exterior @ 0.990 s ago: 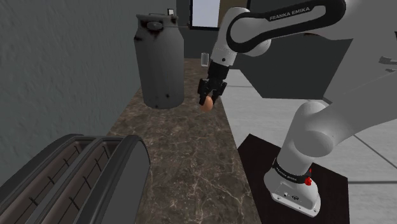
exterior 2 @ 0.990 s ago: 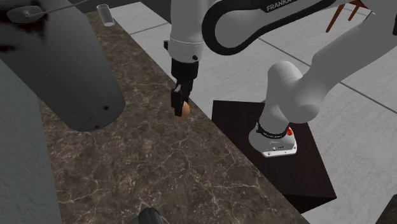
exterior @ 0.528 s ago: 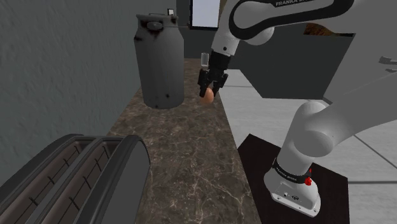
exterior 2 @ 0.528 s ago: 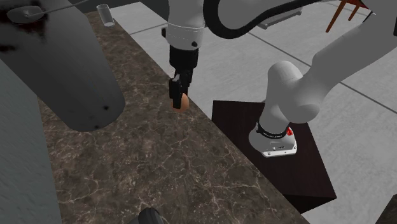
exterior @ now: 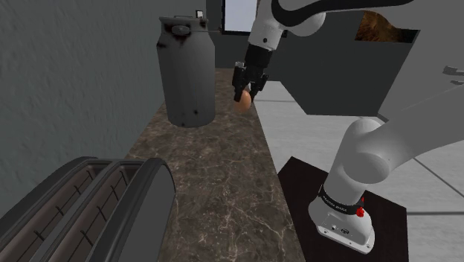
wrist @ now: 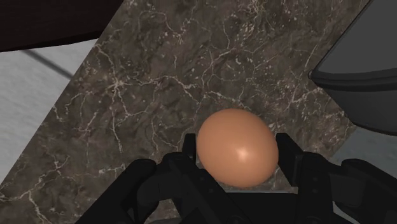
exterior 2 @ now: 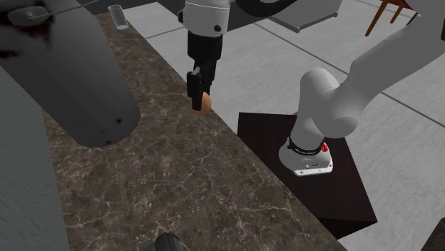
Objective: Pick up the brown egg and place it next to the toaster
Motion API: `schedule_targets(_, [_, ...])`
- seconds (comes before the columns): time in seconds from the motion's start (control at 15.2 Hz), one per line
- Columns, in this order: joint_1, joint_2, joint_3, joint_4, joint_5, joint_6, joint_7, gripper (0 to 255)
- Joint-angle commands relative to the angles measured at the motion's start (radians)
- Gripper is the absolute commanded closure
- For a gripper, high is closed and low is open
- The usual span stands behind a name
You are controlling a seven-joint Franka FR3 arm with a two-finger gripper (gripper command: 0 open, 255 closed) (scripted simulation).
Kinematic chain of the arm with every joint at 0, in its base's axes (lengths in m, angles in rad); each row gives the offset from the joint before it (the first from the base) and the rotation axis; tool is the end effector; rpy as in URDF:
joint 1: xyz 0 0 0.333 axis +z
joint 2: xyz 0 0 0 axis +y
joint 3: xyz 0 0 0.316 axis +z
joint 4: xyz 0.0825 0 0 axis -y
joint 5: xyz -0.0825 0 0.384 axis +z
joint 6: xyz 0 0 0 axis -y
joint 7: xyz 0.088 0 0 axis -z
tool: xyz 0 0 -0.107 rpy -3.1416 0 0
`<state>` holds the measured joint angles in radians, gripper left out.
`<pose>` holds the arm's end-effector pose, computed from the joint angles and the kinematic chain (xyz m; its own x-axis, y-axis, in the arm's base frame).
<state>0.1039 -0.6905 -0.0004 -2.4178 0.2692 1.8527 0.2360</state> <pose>0.3516 0.0574 0.5584 0.9791 -0.1972 0.0505 -0.1753 -0.9431 -0.2826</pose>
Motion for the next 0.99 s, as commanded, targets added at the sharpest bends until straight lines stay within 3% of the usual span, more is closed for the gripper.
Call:
schedule_targets(0.0, [0.000, 0.003, -0.001, 0.028, -0.003, -0.025, 0.006, 255])
schedule_targets(0.79, [0.001, 0.032, -0.008, 0.203, -0.013, -0.167, 0.040, 255])
schedule_targets(0.92, [0.014, -0.001, 0.031, 0.180, 0.005, -0.165, 0.085, 255])
